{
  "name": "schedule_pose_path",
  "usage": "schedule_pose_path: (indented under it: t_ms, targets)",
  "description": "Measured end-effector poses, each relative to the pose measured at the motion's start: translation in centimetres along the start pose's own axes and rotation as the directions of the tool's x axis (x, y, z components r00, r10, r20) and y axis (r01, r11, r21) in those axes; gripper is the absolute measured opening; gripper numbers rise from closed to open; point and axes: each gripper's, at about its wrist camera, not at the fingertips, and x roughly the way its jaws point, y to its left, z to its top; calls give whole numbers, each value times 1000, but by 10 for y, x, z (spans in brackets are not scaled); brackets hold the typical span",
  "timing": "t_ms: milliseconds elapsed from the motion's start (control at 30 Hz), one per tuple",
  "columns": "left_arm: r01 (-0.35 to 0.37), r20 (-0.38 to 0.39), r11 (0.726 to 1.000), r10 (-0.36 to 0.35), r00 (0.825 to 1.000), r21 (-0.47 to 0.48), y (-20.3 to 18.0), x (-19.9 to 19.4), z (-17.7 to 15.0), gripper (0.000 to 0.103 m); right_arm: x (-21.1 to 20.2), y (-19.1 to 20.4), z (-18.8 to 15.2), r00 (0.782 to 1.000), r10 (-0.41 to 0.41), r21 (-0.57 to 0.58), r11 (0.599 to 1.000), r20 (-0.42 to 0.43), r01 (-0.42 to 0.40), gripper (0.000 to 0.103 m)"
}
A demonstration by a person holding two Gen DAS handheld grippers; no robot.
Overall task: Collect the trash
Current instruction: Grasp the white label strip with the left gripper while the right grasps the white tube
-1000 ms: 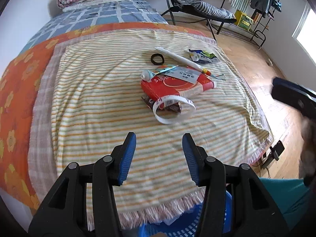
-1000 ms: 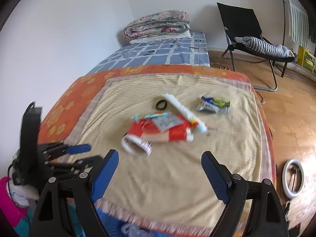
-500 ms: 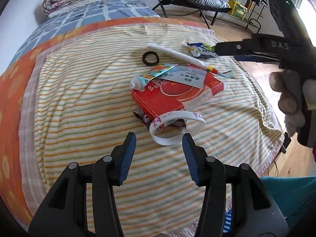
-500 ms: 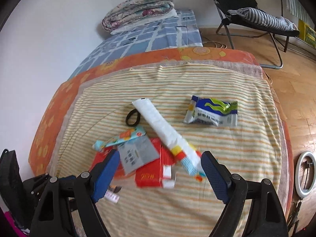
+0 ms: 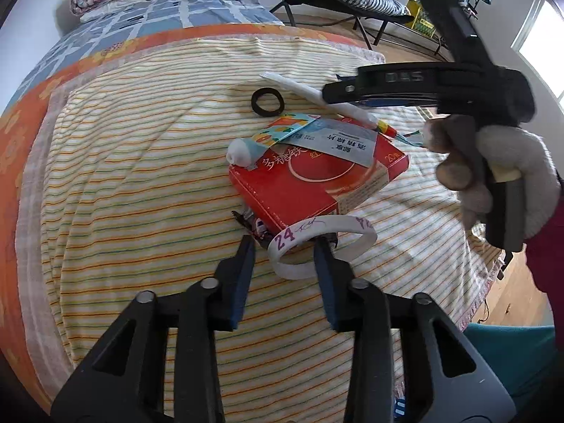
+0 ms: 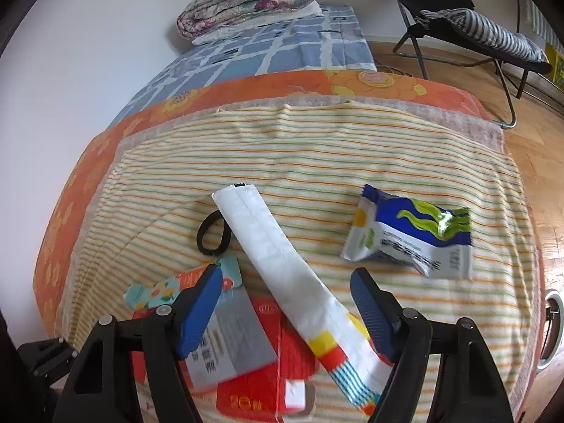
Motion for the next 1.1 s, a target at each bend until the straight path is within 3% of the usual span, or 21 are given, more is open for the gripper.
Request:
schedule_pose_path:
  t_ms: [100,167,367,467,767,1100]
  targets:
    - [-3,4,1000,3,1000,14,-2,1,1,24,11,1,0,1000,-10,11,1000,-11,10,75]
    - [-6,4,1000,6,1000,17,-3,1,0,15,16,0,-1,1000,-1,27,1000,-24,2,64]
    - [-5,18,999,4,1000,44,-9,-4,-1,8,15,-3,1,1000,-4,32,999,-19,5,35]
    - [-2,26,998,0,1000,60,-13,-9,-3,8,10,-7,0,1000,9,52,999,-7,-9,28]
    - [15,40,996,-19,999,85,-18,-26,-11,6,-14,-7,0,999,16,51,999,36,-18,16]
    - [1,71,997,-7,997,82,-16,-46,-15,4,-57,-3,-5,994,-1,36,999,108,-3,9]
